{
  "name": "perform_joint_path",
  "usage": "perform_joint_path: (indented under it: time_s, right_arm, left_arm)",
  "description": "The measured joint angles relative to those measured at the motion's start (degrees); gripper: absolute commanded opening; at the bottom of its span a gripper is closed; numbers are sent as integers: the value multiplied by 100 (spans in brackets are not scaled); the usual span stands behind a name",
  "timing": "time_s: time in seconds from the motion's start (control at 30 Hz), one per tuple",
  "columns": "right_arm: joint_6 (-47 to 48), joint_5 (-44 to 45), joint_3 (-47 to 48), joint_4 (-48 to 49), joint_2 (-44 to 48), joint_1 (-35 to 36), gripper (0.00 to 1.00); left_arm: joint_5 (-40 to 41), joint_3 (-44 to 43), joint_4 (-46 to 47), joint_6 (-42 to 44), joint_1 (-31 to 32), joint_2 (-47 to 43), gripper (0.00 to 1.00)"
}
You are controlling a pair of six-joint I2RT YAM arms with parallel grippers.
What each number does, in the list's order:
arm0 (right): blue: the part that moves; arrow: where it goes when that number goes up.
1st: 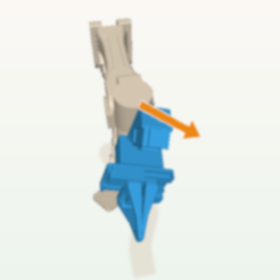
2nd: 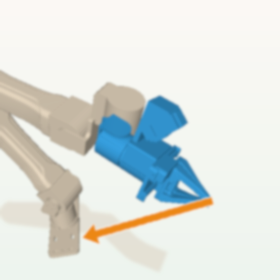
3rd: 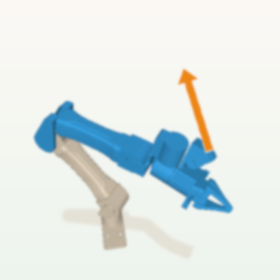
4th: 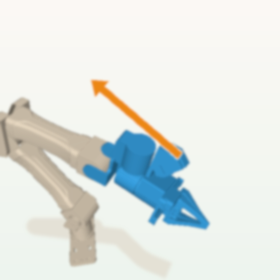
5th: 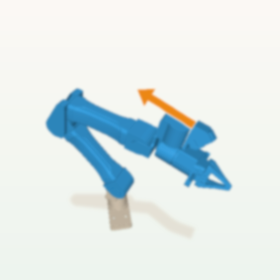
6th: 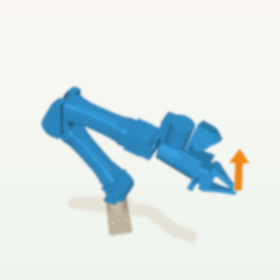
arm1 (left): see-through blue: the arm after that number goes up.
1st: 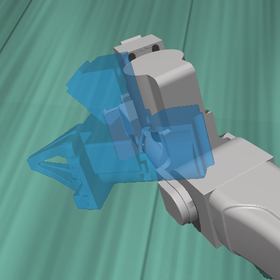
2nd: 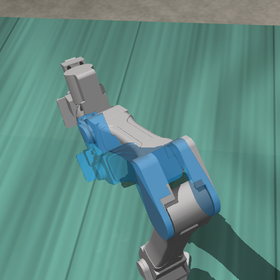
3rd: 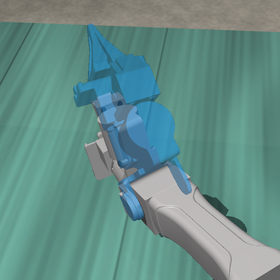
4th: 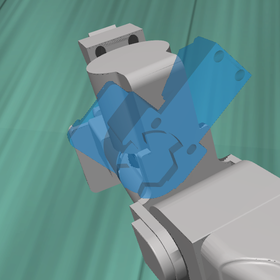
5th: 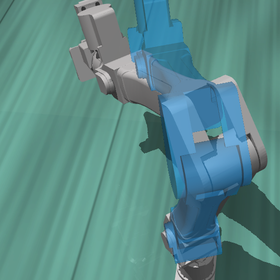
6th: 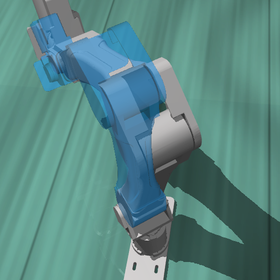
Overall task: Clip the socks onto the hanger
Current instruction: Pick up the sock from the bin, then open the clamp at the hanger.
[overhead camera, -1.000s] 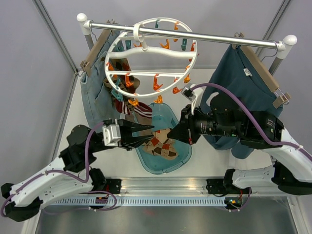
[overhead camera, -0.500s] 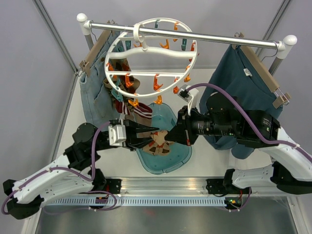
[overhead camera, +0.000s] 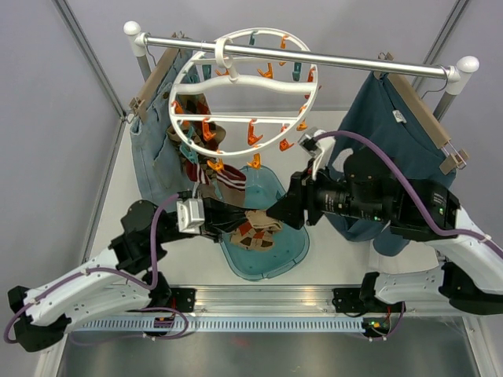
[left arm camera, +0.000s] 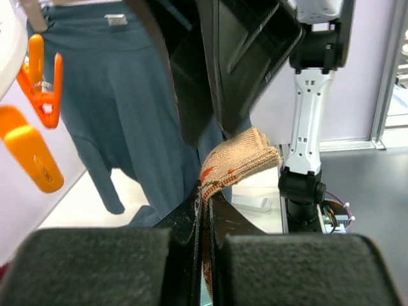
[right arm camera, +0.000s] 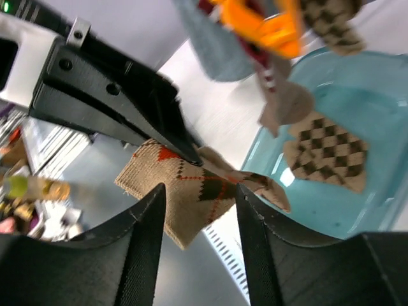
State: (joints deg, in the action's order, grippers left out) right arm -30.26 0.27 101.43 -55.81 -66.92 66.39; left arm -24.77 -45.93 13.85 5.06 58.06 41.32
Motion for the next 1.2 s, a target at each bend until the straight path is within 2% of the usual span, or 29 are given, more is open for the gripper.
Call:
perform_joint_path:
  time_s: [0.13,0.3,0.47,0.83,1.2]
  right_arm:
    - [444,940,-402,424,538,-2,58]
    - [1327,1904,-1543,1582,1670,0,60]
    - [2188,2409,-2295,2820,2079,0,59]
    - [3744,2428,-3528,4682,1803,0,55]
    - [3904,1545,-3724,5416,1550,0,54]
  left_arm:
    - [476,212,262,-487,26,2,2]
    - [1537,317,417,-1384,26,57,2]
    - [2516,315,424,-2225,26,70,2]
    - [3766,293,85,-2964,26,50,2]
    - [4186,286,-175,-3143,26,-13,2]
